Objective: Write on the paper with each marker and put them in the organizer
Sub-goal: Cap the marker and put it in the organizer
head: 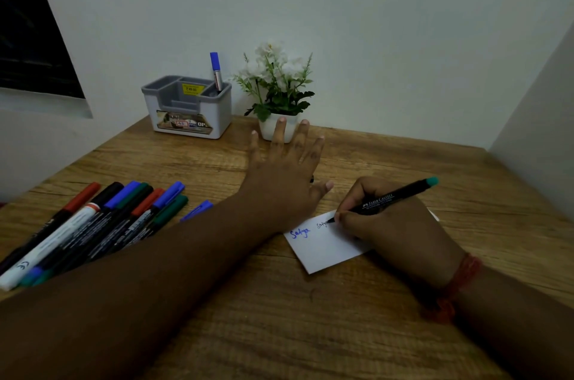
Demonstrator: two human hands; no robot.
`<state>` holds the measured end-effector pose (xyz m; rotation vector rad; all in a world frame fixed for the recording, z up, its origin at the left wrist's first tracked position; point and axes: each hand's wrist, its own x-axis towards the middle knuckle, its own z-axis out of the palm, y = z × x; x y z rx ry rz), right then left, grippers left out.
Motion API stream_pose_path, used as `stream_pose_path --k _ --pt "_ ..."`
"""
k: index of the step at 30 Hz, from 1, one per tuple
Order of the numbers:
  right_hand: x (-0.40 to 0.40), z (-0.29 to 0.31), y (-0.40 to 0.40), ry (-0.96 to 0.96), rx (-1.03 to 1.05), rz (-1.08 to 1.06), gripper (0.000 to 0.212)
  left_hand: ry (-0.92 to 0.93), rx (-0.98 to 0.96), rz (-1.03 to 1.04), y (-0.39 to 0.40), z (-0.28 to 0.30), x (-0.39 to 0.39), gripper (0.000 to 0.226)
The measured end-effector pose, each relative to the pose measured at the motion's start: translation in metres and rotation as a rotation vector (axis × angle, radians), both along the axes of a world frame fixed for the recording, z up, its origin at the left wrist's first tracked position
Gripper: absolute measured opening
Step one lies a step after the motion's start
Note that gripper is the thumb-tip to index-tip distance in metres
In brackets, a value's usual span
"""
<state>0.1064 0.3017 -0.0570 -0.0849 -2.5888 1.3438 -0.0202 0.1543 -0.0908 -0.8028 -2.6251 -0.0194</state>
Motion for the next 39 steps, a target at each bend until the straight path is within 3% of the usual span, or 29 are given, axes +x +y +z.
stream_pose_path --k 12,19,22,25,33,39 --pt "-0.003 0.006 0.014 0.223 -0.212 -0.144 0.003 -0.023 -0.005 0.022 -0.004 0.013 0.002 0.075" --pt "-0.002 0.01 0.022 0.192 -0.265 -0.128 0.013 -0.211 -0.113 0.03 -0.022 0.035 -0.008 0.058" --pt "-0.002 0.01 0.021 0.181 -0.287 -0.097 0.013 -0.242 -0.056 -0.016 -0.024 0.04 -0.006 0.032" --pt "-0.004 0.011 0.016 0.174 -0.325 -0.093 0.014 -0.238 -0.003 -0.041 -0.023 0.042 -0.001 0.022" --pt "-0.008 0.013 0.017 0.153 -0.427 -0.127 0.007 -0.177 0.228 -0.167 -0.018 0.042 0.005 0.011" --pt "-0.008 0.013 0.02 0.155 -0.494 -0.102 0.007 -0.116 0.308 -0.229 -0.015 0.048 0.014 0.016"
